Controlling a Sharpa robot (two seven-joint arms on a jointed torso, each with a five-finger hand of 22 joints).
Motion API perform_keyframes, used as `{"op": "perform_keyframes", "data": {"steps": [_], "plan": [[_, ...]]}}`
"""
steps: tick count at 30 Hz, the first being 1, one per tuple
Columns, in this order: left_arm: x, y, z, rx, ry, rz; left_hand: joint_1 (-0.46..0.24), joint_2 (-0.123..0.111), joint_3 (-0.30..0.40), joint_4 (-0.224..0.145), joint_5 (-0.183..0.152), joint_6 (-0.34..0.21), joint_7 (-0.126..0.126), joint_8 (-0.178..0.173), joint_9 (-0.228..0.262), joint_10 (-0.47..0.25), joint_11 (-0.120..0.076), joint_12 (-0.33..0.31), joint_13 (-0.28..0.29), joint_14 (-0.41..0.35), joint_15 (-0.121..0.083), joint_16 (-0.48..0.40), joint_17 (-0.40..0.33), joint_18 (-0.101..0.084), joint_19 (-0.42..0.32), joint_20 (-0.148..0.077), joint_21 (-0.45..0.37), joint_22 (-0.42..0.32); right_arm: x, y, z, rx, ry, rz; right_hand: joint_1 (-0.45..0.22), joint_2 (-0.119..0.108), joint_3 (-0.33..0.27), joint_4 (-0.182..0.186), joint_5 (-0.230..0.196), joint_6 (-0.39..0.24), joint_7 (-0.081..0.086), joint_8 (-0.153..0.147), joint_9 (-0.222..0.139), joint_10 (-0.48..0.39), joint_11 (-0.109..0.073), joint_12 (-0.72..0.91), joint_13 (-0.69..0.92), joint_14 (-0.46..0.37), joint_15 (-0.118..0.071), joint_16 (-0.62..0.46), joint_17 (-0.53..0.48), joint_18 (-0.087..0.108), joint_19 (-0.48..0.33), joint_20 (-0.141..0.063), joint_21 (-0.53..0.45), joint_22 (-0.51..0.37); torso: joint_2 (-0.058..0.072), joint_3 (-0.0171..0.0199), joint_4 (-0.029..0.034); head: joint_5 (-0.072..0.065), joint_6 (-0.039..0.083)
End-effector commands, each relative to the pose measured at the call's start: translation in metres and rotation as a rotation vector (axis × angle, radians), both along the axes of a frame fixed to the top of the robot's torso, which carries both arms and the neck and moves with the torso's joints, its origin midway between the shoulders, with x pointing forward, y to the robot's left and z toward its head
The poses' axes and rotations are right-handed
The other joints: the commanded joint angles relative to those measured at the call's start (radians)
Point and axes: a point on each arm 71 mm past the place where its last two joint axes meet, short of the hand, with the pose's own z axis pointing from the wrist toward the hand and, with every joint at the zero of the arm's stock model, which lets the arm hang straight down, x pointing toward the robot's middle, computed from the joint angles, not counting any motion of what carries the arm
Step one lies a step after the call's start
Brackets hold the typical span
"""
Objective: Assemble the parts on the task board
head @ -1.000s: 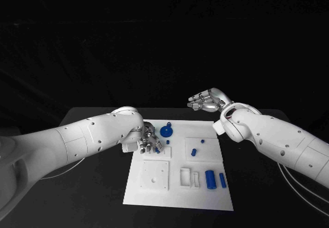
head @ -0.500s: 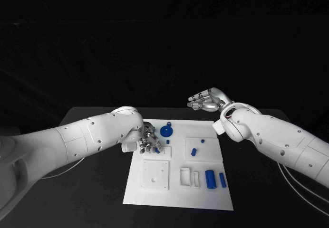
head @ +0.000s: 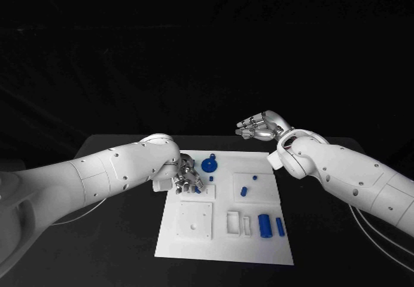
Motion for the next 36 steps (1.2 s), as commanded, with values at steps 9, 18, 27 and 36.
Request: {"op": "perform_keyframes", "data": {"steps": [9,18,27,36], "plan": [[-0.0002,-0.0026,-0.0028,0.006,-0.005,-0.009,0.029,0.026,0.002,-0.001,-0.003,0.210,-0.155,0.002,-0.002,0.016,-0.037,-0.003,-0.003,-0.003,-0.004,-0.012,-0.012,-0.013,0.000,-0.002,-0.006,0.018,-0.0005,0.0020,-0.0001,-0.003,0.002,0.017,0.006,0.005,-0.004,-0.002,0.004,-0.007,0.002,0.002,-0.001,-0.006,0.001,-0.003,-0.001,-0.006,0.001,-0.004,-0.002,0.017,-0.005,0.001,0.005,-0.001,0.000,0.0011,-0.0004,-0.001,-0.001],[0.0005,-0.0032,-0.0038,0.029,-0.037,-0.018,0.030,0.026,0.002,0.000,-0.003,0.210,-0.155,0.002,-0.004,0.016,-0.037,-0.003,-0.004,-0.002,-0.004,-0.012,-0.013,-0.013,0.001,-0.002,-0.006,0.018,-0.0008,0.0023,0.0001,-0.003,0.002,0.018,0.006,0.005,-0.004,-0.002,0.004,-0.007,0.002,0.002,-0.001,-0.006,0.001,-0.003,-0.001,-0.006,0.001,-0.004,-0.002,0.017,-0.005,0.001,0.005,-0.001,0.000,0.0009,-0.0011,-0.001,-0.001],[-0.0028,-0.0024,-0.0044,0.023,-0.047,-0.023,0.031,0.026,0.003,-0.002,0.001,0.211,-0.155,0.003,-0.005,0.016,-0.038,-0.002,-0.004,-0.001,-0.005,-0.011,-0.012,-0.013,0.002,-0.002,-0.006,0.018,-0.0009,0.0012,-0.0003,-0.003,0.002,0.017,0.006,0.005,-0.004,-0.002,0.004,-0.007,0.002,0.002,-0.001,-0.006,0.001,-0.003,-0.001,-0.006,0.001,-0.004,-0.002,0.017,-0.005,0.001,0.005,-0.001,0.000,0.0007,0.0003,-0.002,-0.002],[-0.0077,0.0001,-0.0041,0.009,-0.060,-0.024,0.031,0.025,0.003,-0.002,0.003,0.211,-0.155,0.003,-0.005,0.016,-0.038,-0.002,-0.004,-0.001,-0.005,-0.010,-0.011,-0.013,0.002,-0.002,-0.006,0.018,-0.0010,0.0001,-0.0010,-0.004,0.004,0.015,0.004,0.006,-0.005,-0.003,0.004,-0.009,0.002,0.002,-0.001,-0.006,0.001,-0.003,-0.001,-0.007,0.002,-0.004,-0.002,0.017,-0.005,0.001,0.005,-0.001,0.000,0.0002,-0.0001,-0.003,-0.003]]}}
